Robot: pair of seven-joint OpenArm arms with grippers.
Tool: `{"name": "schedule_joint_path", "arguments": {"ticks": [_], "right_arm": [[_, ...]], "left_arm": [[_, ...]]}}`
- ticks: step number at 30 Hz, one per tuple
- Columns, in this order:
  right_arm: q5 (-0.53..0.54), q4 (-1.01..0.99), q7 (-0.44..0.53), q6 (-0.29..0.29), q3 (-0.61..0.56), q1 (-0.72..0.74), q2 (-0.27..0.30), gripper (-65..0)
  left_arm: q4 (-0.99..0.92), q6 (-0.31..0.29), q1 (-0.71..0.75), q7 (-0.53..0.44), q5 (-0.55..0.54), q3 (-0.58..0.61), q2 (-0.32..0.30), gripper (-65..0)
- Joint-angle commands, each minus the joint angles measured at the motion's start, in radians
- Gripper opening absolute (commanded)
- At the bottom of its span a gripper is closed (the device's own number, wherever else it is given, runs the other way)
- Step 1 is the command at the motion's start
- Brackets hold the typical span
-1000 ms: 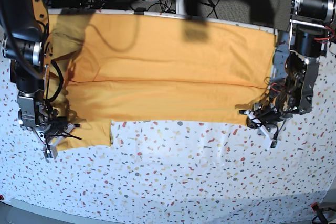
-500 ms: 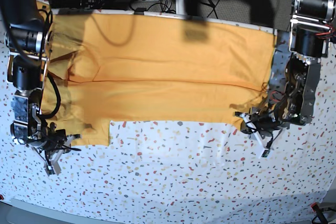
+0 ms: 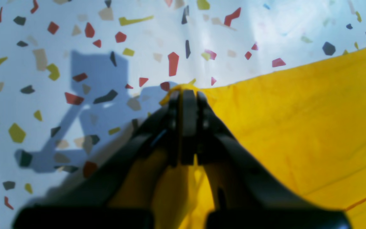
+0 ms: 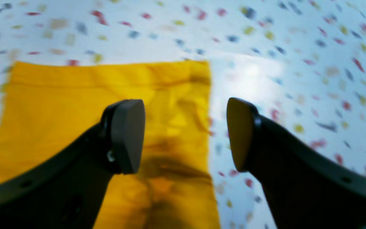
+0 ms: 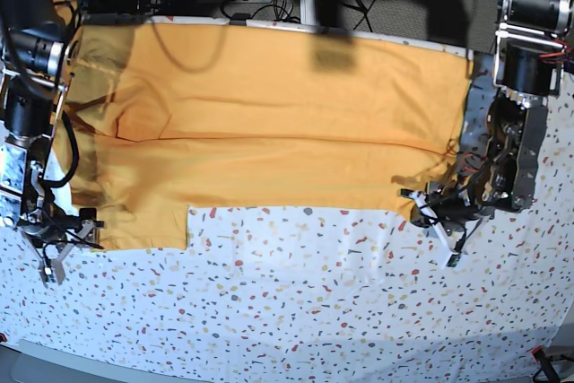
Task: Fold the T-shirt properly
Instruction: 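Move the right gripper along the shirt edge and grasp its corner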
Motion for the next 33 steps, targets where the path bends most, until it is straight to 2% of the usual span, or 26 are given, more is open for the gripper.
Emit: {"name": "schedule_joint_path", "arguments": {"ticks": [1,5,10,13,16,20,23,28,29,33], "right_arm": [[0.007,-0.007,0.025,-0.027,0.005,0.03,0.025,-25.1],[0.008,-0.145,0.137,-0.04,0.005,0.031,0.051,-25.2],[0.008,-0.302,0.224,-0.035,0.005,0.033,0.041,-25.5],[0.021,-0.344,0.266,0.006,0.005,0.033,0.032,-30.6],[0.087,-0.347,0.279,0.04,0.005,0.038,0.032,-31.1],[0.09,-0.347,0.278,0.072,0.005,0.055,0.032,-31.3],[0.089,-0.346,0.278,0.12,0.005,0.058,0.033,-38.5],[0.078,-0.346,0.277,0.13,0.005,0.058,0.035,-62.3],[0.079,-0.346,0.272,0.13,0.005,0.058,0.038,-65.0],[0.079,-0.322,0.227,0.13,0.005,0.058,0.04,-65.0]], "left_arm": [[0.019,-0.002,-0.03,-0.018,-0.011,-0.006,-0.009,-65.0],[0.019,-0.002,-0.03,-0.018,-0.012,-0.006,-0.009,-65.0],[0.019,-0.002,-0.03,-0.019,-0.017,-0.006,-0.009,-65.0],[0.019,-0.002,-0.03,-0.022,-0.019,-0.006,-0.009,-65.0],[0.019,-0.002,-0.03,-0.022,-0.019,-0.006,-0.009,-65.0],[0.019,-0.002,-0.03,-0.022,-0.019,-0.006,-0.009,-65.0],[0.019,-0.002,-0.03,-0.022,-0.019,-0.006,-0.009,-65.0],[0.019,-0.002,-0.03,-0.022,-0.019,-0.006,-0.009,-65.0],[0.019,-0.002,-0.03,-0.022,-0.019,-0.006,-0.009,-65.0],[0.019,-0.002,-0.03,-0.022,-0.019,-0.006,-0.009,-65.0]]}}
